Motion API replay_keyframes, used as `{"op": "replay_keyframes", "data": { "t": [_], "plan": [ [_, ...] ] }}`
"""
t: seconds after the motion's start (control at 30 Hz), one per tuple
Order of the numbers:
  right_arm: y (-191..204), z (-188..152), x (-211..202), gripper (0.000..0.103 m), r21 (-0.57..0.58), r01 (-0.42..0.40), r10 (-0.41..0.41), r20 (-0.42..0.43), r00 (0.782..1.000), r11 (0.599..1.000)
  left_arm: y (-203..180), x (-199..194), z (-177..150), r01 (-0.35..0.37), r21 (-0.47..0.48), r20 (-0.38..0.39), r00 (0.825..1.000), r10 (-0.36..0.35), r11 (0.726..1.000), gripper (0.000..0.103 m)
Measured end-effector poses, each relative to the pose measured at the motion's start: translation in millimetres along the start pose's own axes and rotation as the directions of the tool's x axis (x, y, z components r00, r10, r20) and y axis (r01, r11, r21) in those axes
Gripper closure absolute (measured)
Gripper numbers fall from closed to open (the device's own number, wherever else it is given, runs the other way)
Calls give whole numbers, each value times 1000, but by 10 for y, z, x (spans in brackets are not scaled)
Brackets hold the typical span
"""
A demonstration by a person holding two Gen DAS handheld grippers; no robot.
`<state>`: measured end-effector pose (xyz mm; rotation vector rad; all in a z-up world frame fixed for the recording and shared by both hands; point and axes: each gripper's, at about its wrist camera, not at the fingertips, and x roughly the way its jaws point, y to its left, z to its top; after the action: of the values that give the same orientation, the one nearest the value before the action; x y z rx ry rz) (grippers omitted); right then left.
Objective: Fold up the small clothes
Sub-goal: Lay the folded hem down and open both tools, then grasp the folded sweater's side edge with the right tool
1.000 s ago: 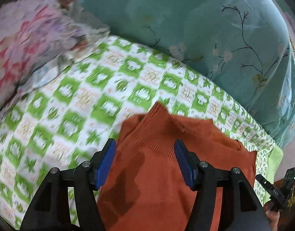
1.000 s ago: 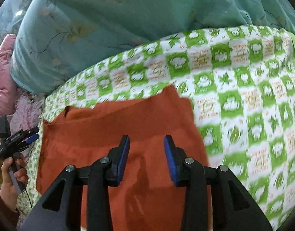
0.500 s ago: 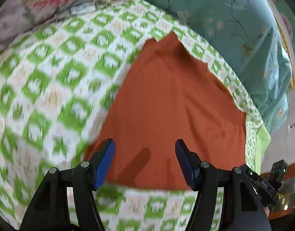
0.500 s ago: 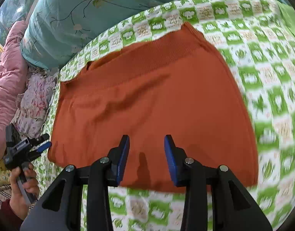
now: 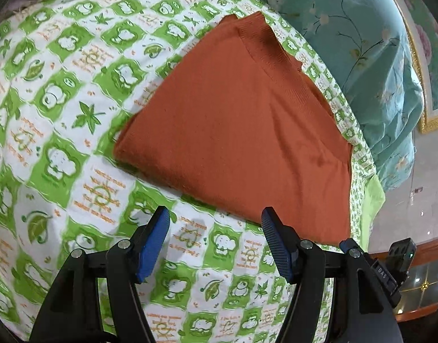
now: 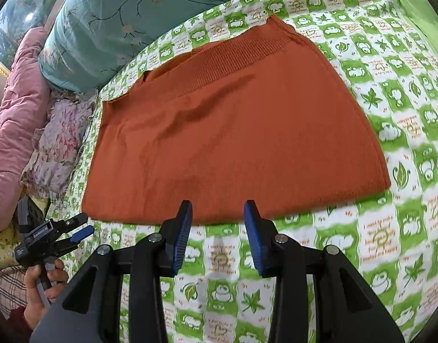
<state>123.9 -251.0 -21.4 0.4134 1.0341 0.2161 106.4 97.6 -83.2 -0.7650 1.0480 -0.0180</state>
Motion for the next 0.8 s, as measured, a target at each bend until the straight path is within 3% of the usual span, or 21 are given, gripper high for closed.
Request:
{"op": "replay_keyframes", "data": {
  "t": [0.3,0.6,0.8],
  "plan": [
    [3,-31,-20,64,-21,-4,4,-29,1000,1000,5,222,40,27,-63,6,1000,-26,998,35],
    [-16,10,13,64,-26,-12,11,-57,998,1000,244,289,431,70,-150,143,989,-48,986,35],
    [-45,72,83,63,-33,-24,22,-79,997,999,201,321,547,25,-129,183,983,-1,991,37]
  ]
}}
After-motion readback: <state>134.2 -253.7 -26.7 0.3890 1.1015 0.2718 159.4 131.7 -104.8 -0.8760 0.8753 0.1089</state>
